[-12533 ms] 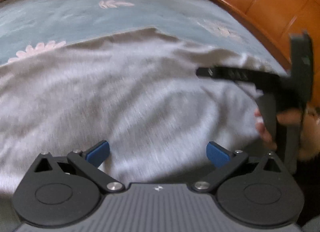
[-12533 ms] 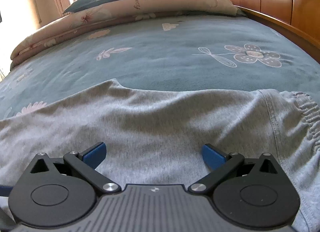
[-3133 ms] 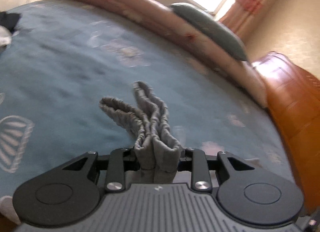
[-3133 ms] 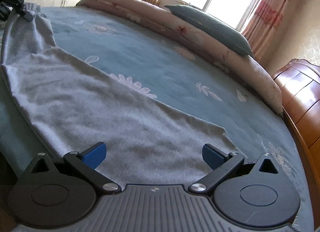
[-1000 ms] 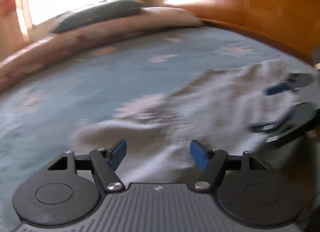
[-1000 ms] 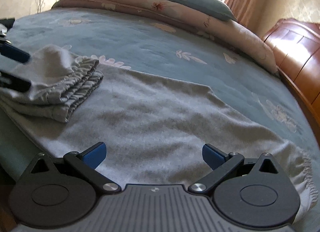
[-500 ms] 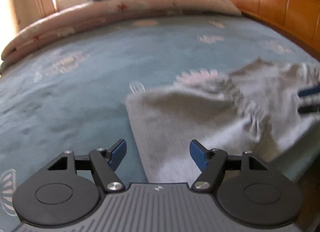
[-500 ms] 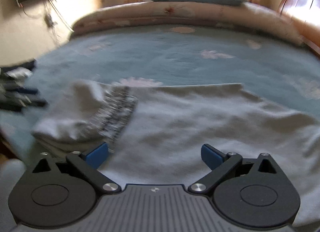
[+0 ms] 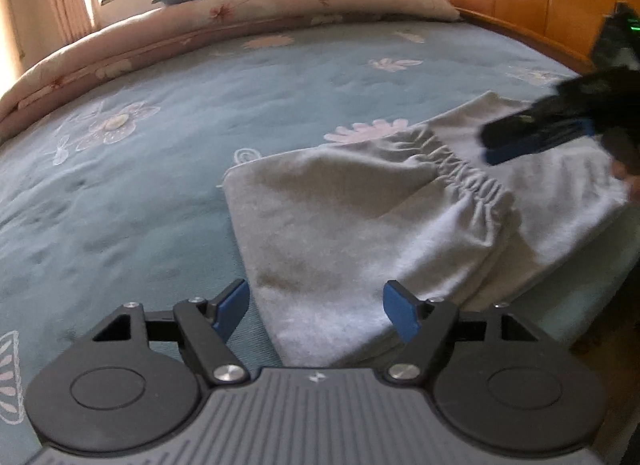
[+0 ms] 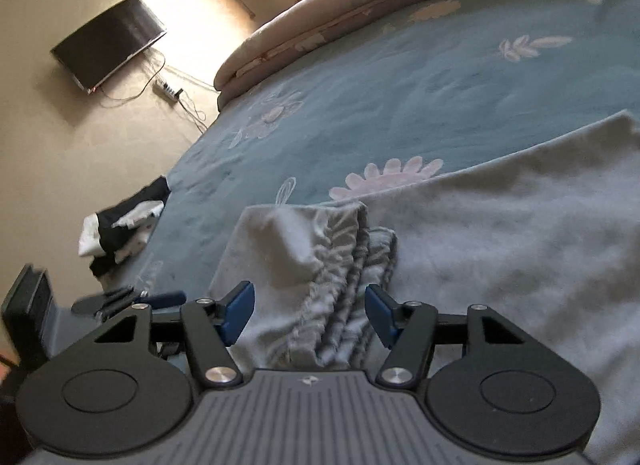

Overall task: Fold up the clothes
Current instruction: 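Grasp the elastic cuffs with the right gripper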

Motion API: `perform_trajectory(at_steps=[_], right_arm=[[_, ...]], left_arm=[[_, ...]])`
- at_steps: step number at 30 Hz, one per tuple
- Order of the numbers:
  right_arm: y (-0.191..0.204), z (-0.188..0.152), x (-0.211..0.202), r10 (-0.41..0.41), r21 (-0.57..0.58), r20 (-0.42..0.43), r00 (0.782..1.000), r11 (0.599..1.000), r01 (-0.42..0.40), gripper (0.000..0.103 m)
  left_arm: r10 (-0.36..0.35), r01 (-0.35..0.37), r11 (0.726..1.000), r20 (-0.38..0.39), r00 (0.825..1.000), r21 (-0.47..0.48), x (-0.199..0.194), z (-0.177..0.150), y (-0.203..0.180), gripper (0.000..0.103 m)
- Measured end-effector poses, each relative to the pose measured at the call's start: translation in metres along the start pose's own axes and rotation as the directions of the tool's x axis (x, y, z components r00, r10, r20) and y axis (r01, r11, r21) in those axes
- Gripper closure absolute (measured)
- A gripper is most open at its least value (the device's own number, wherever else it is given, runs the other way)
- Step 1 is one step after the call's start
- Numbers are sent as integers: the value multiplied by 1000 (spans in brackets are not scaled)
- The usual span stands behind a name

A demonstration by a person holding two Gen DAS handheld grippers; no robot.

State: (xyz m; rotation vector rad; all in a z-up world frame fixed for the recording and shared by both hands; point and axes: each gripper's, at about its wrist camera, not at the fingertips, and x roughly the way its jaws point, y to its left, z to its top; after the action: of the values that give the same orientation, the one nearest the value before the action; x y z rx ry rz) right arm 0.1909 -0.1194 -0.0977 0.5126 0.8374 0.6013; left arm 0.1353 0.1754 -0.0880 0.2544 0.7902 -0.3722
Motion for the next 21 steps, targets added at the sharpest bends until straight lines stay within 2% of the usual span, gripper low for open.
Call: perform_trajectory(at_steps=[5,9,11,14,21], right_arm=[[-19,0,25,49,104,-51,998,994,-43,36],[-32,-2,25,80,169,-48,996,983,-70,40],[-35,-3,22,92,208,-37,995,975,-82,38],[-30,-7,22,74,214,-64,995,975,-59,38],[-29,-6,28,71,188,-61,996,981,-59,41]], left_arm=[[-20,20,1000,-11,1000,-18,6,-3,0,29],[-25,25,999,-17,1000,-33,9,-6,1,29],[-28,28,999,-14,999,-37,8,-6,2,29],[-31,31,999,-12,999,-42,9,-7,3,29],[-35,35,999,-8,999,-40,8,-7,2,28]])
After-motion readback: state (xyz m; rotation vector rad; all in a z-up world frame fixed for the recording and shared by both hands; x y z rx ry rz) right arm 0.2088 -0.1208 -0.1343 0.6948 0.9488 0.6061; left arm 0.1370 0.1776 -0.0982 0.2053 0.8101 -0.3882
